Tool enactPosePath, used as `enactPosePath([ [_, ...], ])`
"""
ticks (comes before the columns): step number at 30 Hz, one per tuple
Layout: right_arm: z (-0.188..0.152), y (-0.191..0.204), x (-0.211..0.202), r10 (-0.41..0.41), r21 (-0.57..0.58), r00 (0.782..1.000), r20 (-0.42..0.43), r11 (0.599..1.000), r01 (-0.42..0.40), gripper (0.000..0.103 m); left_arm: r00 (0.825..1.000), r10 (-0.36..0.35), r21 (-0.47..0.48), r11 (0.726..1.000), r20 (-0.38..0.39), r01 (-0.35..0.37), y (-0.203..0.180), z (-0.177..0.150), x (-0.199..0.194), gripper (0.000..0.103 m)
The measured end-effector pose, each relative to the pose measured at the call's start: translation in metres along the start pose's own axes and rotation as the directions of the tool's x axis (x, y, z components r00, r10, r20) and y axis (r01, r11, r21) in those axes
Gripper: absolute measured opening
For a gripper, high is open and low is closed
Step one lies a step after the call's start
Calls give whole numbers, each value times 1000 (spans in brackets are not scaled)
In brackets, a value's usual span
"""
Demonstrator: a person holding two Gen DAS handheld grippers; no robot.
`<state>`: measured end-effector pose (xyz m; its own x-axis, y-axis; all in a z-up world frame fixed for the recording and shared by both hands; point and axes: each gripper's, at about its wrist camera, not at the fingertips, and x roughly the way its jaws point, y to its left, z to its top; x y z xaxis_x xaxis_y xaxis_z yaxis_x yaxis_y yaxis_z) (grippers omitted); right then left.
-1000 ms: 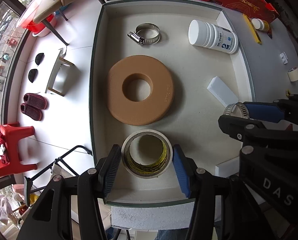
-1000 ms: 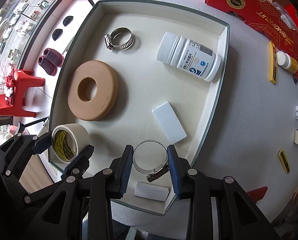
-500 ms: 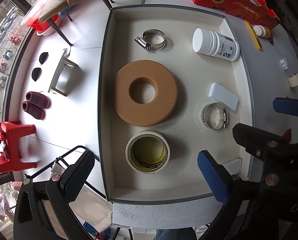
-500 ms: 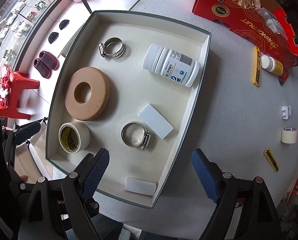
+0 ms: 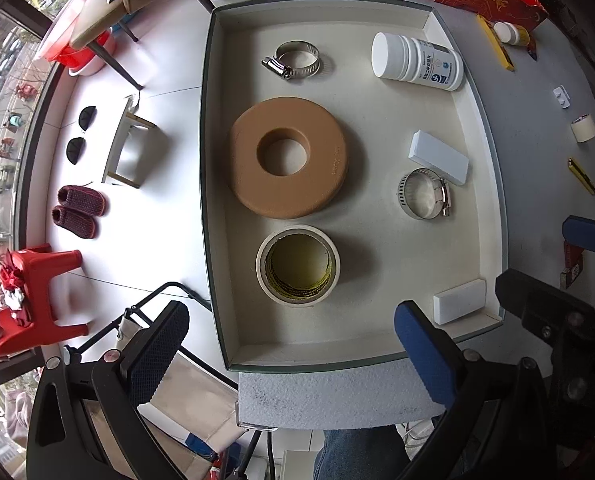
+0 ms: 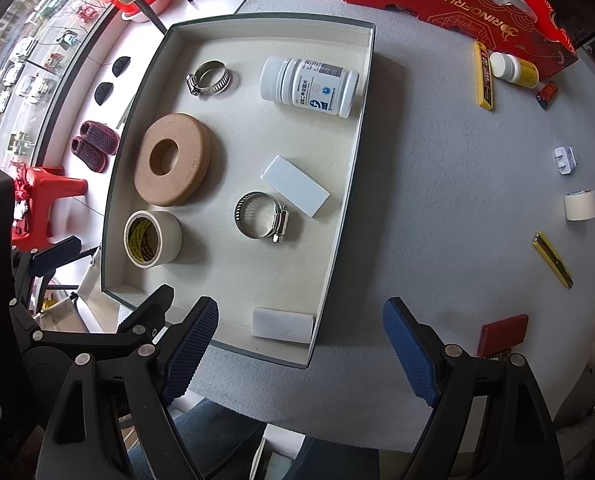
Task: Organize rigid objects
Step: 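Withdraw both tools and move toward the red case and white tape roll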
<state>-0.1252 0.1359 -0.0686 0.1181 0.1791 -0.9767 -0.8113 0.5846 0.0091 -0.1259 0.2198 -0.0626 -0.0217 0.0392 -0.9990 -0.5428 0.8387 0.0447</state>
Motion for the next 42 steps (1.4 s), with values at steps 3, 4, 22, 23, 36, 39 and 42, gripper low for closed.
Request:
enactPosePath([
  [3,1,7,-2,1,-18,1000,24,1000,0,86,1000,22,21,1000,-7,-22,1,1,-3,103],
  [4,1,7,-4,5,-24,999,34,1000,-4,86,1000,27,20,999,-11,-27,2,1,-4,103],
  [22,-50,-127,-2,14,293,998,59,956,-31,86,999,52,280,958,12,-53,-101,13,-29,103],
  [23,-60,-145,-1,9,335,998,55,942,-27,86,999,44,304,951,9,-45,-114,13,-29,103],
  [36,-180,-290,18,-24,643,999,-32,765,39,86,996,-36,418,906,-79,66,-296,25,2,103],
  [39,-197,-304,21,-1,674,999,-34,738,24,86,989,-81,278,954,-128,114,-321,35,13,103],
  [42,-210,-315,22,19,679,999,-38,734,11,86,987,-74,163,982,-141,97,-338,40,24,103],
])
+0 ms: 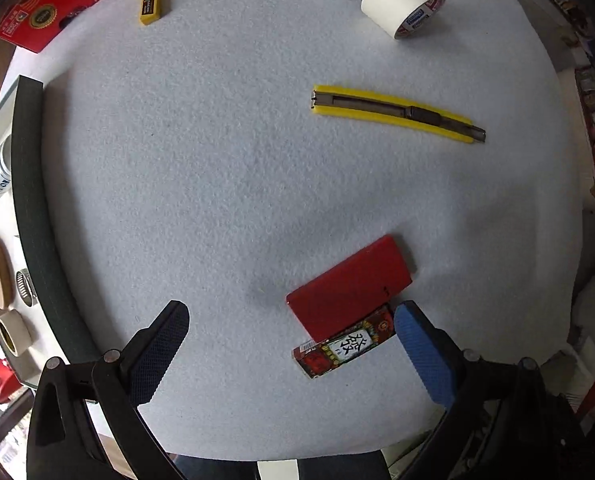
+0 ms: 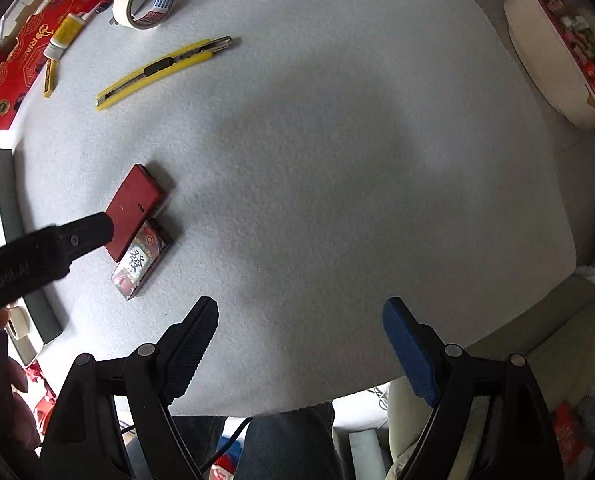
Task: Organize rigid objects
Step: 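Withdraw both tools and move toward the red case and white tape roll, then close left tool on the red lighter case while right tool grasps the white tape roll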
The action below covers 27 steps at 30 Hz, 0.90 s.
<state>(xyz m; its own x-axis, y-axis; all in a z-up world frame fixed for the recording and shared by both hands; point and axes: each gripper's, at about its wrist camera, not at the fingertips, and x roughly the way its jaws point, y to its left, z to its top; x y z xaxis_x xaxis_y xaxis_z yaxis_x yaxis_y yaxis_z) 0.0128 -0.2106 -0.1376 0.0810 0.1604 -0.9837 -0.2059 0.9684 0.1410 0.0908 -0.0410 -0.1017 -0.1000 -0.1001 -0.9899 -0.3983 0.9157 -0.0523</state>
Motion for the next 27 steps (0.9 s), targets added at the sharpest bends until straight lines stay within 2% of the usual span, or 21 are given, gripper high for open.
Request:
enactPosePath([
  [3,2,-15,-3,-9,-26,1000,0,1000,9,86,999,32,-96,995,-14,-33,-8,5,13,103],
  [5,4,-26,-6,-10,-33,1000,0,999,10,86,1000,11,-171,985,-10,-13,-11,7,18,103],
  [7,9,-37,-7,-7,-40,1000,-2,999,7,86,998,43,-212,976,-39,-50,-12,9,26,103],
  [9,13,-44,-8,-8,-49,1000,-4,999,8,86,999,19,-274,961,-38,-29,-15,8,30,103],
  [12,19,-48,-11,1,-64,1000,-3,998,-1,86,998,-42,-384,923,-36,25,-8,-3,36,103],
  [15,25,-47,-11,8,-89,1000,-6,996,-8,86,998,-45,-405,914,-37,26,-7,-9,37,103],
  [17,29,-43,-13,10,-107,1000,0,994,-10,86,996,-56,-392,920,-66,25,-8,-15,42,103],
  [19,32,-31,-18,11,-136,1000,9,991,-9,86,996,-58,-386,922,-69,27,-15,-8,42,100],
  [20,24,-17,-21,10,-154,1000,17,988,-7,86,997,-54,-385,922,-58,27,-14,-9,40,95],
  [22,48,-5,-26,10,-193,999,36,981,-3,86,999,-41,-366,930,-34,26,-11,-11,33,80],
  [23,44,-5,-31,10,-216,999,46,976,0,86,999,-35,-348,937,-23,25,-3,-6,31,76],
  [27,71,22,-42,7,-316,997,83,949,20,86,999,-31,-297,955,-4,29,12,-7,27,74],
])
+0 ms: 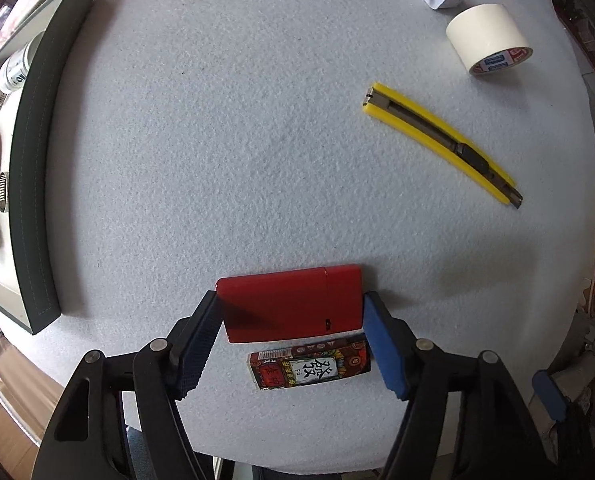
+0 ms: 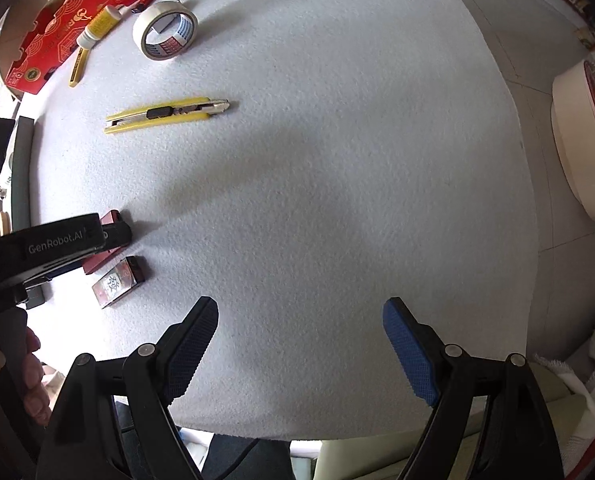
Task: Organize rigid objects
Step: 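Close left tool on the red lighter case while right tool grasps the white tape roll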
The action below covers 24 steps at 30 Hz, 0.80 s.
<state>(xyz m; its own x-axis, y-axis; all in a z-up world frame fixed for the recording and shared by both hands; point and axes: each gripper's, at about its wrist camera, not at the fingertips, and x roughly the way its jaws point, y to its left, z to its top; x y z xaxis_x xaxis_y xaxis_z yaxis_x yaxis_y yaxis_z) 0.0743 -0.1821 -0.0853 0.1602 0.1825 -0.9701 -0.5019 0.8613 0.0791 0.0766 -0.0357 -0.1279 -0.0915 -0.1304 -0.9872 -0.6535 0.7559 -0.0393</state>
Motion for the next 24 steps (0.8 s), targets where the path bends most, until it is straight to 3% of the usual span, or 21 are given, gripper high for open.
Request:
enactPosePath([
  [9,115,70,-23,46,-246,989,141,969,-10,86,999,-6,-5,1000,53,6,52,-14,-23,74],
  [13,151,92,-10,43,-318,982,182,948,18,86,997,-11,0,1000,75,11,60,-15,-35,74],
  [17,169,107,21,18,-372,985,172,927,48,85,996,-11,-2,1000,89,11,63,-27,-54,74],
  [19,174,113,28,10,-389,987,160,920,54,79,996,-3,-3,1000,92,3,59,-24,-56,74],
  [20,177,115,32,8,-393,989,149,918,52,58,996,3,-7,1000,92,-2,61,-23,-56,74],
  [24,177,107,33,3,-381,992,128,923,46,57,996,8,-35,999,87,-5,74,-17,-59,74],
])
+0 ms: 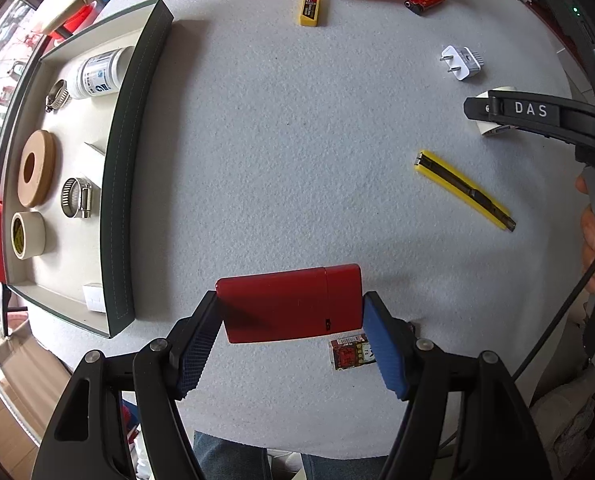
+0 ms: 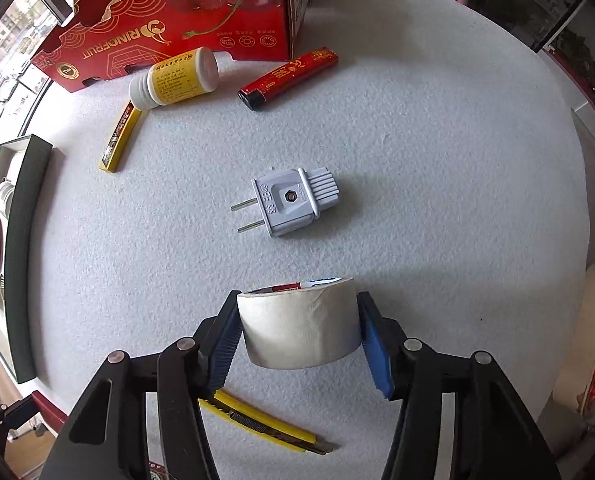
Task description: Organize rigid objects
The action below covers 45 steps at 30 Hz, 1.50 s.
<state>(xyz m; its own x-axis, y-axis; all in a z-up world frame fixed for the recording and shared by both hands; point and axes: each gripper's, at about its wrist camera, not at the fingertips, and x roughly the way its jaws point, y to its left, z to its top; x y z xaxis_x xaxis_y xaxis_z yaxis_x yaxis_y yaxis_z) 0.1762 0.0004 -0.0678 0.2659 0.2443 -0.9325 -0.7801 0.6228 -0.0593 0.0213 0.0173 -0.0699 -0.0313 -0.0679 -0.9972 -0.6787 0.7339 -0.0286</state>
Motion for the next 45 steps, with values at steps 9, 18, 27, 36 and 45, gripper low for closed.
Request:
enactPosePath([
  [9,-65,-24,-52,63,137,998,13,988,-64,57,999,22,113,993,30,-25,6,12,-27,74],
  [18,-169,-19,-62,109,259,990,-86,962,-83,57,998,28,279,959,48,-40,-9,4,-33,74],
  [27,-190,-16,-71,93,250,989,-117,966,-61,57,998,12,314,949,70,-33,7,11,-52,74],
  [36,-182,0,-92,49,275,996,-74,961,-27,57,995,-29,345,939,95,-6,15,3,-79,74],
  [45,-200,30,-101,-4,428,998,-63,903,30,57,993,-84,456,889,82,37,47,4,-65,74],
])
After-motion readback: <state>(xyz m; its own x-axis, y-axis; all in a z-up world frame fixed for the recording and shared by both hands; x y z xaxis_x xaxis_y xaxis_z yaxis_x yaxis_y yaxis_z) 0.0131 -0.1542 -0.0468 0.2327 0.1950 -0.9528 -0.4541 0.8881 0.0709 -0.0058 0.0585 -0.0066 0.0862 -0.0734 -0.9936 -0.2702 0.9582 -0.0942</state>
